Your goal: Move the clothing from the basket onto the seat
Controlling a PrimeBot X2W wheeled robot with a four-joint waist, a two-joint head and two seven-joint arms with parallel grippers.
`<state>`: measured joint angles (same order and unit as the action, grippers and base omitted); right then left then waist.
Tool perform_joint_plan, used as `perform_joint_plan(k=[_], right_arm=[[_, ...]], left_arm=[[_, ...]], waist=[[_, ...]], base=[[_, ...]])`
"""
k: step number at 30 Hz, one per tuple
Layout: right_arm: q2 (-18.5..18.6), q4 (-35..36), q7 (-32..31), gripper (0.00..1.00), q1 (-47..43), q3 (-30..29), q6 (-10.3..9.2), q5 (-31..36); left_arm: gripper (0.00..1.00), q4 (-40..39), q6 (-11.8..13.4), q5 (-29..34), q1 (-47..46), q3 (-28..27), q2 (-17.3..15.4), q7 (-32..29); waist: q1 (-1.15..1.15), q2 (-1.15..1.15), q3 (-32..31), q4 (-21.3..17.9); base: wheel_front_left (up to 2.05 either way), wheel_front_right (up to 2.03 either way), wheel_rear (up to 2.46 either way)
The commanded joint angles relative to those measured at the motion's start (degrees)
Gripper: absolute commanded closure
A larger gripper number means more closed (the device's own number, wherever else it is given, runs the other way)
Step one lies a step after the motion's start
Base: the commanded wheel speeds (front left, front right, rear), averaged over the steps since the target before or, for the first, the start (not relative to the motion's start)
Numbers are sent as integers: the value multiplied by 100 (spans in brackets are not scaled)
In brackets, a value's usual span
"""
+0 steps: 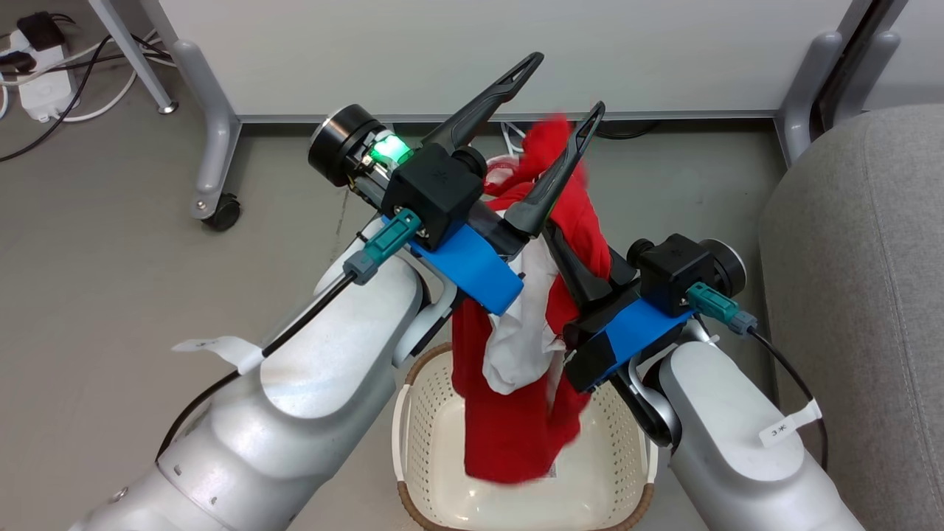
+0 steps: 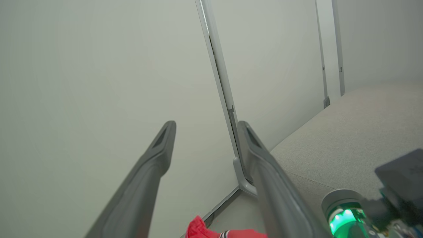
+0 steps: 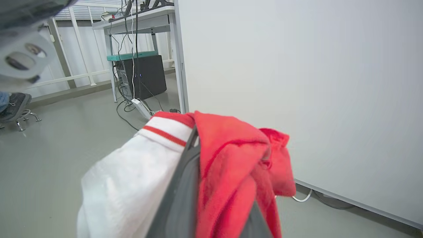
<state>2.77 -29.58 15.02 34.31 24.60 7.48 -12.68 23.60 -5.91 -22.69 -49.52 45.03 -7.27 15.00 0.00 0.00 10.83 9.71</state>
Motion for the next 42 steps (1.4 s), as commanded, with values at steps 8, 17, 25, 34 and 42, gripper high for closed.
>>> perform_joint_plan(k=[8, 17, 25, 34, 42], right_arm=[[21, 60, 24, 100, -69, -79, 3, 24], [21, 158, 24, 100, -133, -218, 3, 107], [21, 283, 24, 100, -230, -498, 3, 257], [21, 617, 25, 100, -521, -907, 3, 433], [20, 944, 25, 100, -729, -1262, 3, 531]], left_arm=[[0, -23, 18, 59, 92, -59, -22, 27], [0, -9, 6, 106, 81, -66, -25, 27], [0, 47, -1, 108, 79, -23, -45, 27], [0, 89, -18, 70, 124, 40, -109, 27], [0, 106, -46, 41, 180, 124, -199, 27]], waist=[[0, 0, -1, -39], [0, 0, 63, -126], [0, 0, 140, -296], [0, 0, 246, -607], [0, 0, 363, -1007]], base=[[0, 0, 0], [0, 0, 0], [0, 0, 0], [0, 0, 0], [0, 0, 0]])
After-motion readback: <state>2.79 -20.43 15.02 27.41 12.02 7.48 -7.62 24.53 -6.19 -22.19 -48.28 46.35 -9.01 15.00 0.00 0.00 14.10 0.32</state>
